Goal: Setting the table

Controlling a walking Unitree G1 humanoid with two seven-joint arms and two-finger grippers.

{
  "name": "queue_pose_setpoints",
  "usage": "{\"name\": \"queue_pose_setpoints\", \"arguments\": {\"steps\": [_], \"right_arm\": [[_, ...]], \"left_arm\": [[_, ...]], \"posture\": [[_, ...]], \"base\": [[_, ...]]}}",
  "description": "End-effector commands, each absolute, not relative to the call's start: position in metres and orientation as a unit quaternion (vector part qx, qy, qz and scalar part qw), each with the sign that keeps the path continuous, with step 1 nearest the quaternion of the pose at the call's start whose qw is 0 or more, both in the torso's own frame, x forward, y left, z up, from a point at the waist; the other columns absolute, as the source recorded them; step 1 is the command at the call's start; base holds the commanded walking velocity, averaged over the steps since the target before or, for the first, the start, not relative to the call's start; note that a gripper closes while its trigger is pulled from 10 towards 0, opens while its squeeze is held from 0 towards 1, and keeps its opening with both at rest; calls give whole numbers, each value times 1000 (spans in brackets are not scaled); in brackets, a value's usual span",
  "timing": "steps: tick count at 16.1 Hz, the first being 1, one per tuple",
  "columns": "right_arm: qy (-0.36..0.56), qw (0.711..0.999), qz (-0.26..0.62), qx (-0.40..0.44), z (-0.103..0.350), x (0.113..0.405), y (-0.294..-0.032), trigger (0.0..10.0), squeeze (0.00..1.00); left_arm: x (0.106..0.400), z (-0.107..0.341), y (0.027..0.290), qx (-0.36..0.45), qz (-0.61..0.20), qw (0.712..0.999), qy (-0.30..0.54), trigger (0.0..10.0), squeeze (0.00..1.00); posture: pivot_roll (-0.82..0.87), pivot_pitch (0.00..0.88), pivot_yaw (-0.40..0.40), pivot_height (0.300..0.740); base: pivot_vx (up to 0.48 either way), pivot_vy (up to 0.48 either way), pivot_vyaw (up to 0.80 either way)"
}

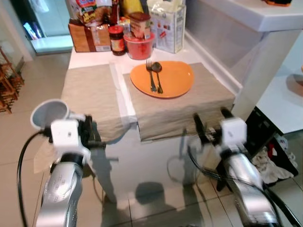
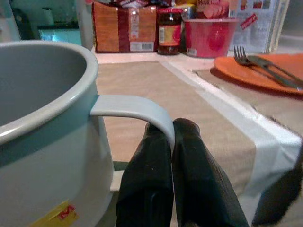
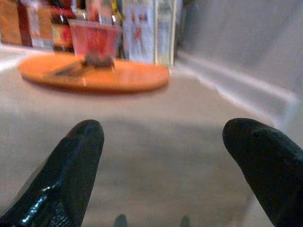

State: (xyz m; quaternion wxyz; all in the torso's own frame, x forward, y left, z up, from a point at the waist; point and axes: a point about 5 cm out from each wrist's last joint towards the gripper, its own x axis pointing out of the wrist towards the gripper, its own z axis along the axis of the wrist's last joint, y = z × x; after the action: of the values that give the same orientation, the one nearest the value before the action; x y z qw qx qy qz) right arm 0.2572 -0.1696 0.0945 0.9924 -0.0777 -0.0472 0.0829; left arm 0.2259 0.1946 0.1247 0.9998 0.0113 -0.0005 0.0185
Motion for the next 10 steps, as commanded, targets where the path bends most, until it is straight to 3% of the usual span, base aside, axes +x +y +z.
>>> {"name": "queue_pose_setpoints", "arguments": {"steps": [1, 4, 10], "right_arm": [[-44, 993, 82, -75, 97, 252, -177, 10000, 0], [-28, 994, 83, -71, 92, 236, -184, 10000, 0], [-17, 992, 101, -77, 94, 246, -175, 10000, 0]], "left_arm": [[218, 104, 194, -8, 12, 998, 53, 0, 0], [205, 99, 192, -8, 9, 998, 60, 0, 0], [214, 105, 190, -5, 3, 1000, 29, 0, 0]], "posture": [[-56, 0, 16, 736], [-71, 0, 18, 736], [-70, 0, 11, 736]], "base": [[0, 0, 0], [0, 0, 0], [0, 0, 0]]}}
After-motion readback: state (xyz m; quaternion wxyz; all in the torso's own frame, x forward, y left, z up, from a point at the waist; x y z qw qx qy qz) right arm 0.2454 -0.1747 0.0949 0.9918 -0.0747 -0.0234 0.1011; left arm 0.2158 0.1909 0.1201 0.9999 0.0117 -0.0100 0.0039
